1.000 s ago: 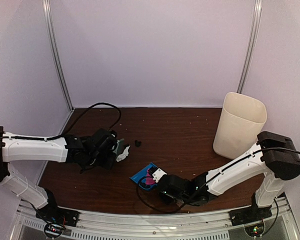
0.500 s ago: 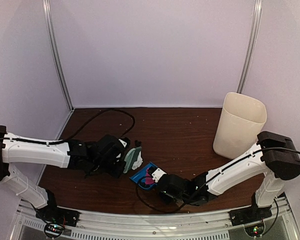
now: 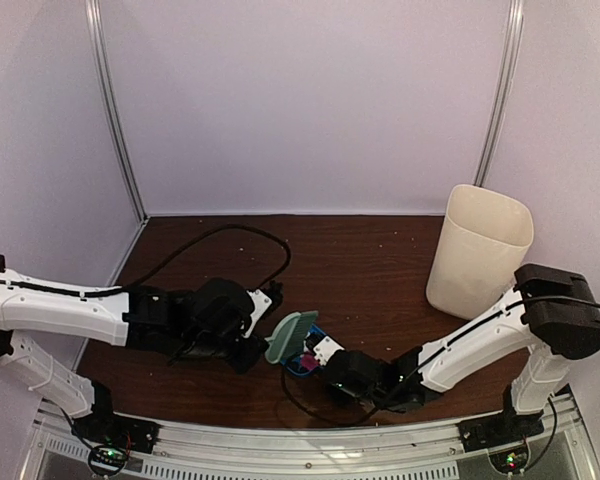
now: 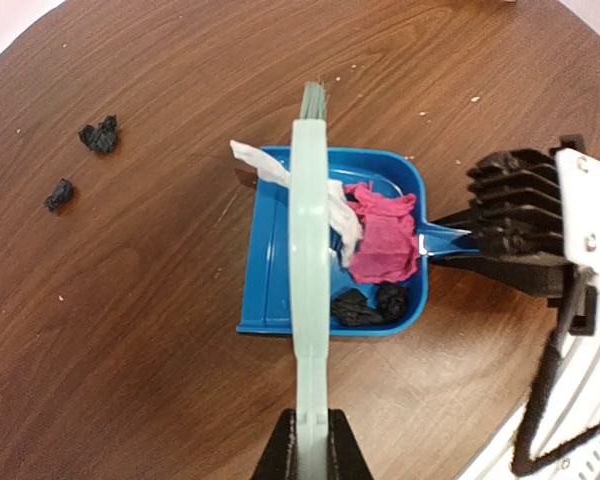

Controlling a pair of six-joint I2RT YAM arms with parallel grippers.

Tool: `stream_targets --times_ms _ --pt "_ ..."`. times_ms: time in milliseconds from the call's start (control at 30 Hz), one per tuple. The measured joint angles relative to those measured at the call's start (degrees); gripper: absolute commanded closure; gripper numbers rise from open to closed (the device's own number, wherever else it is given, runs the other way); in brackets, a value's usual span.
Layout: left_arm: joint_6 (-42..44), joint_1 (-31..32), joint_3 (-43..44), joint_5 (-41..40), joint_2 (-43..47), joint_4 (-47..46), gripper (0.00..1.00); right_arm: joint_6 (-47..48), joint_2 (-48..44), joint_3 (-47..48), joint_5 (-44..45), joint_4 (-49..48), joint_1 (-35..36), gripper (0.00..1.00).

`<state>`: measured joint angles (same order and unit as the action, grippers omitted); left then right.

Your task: Sweep away the paper scraps from the table

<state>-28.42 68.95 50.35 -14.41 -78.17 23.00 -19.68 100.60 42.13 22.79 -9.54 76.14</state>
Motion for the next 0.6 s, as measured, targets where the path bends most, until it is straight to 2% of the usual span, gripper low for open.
stream_targets --times_ms 200,600 --pt "0.68 0.44 0.00 2.25 2.73 0.11 1.00 0.31 -1.40 -3.10 1.95 -2.93 -0.04 1.00" --pt "0.70 0.44 2.08 0.28 7.76 4.35 1.00 1.77 -1.57 -6.82 6.84 -11.65 -0.04 1.00"
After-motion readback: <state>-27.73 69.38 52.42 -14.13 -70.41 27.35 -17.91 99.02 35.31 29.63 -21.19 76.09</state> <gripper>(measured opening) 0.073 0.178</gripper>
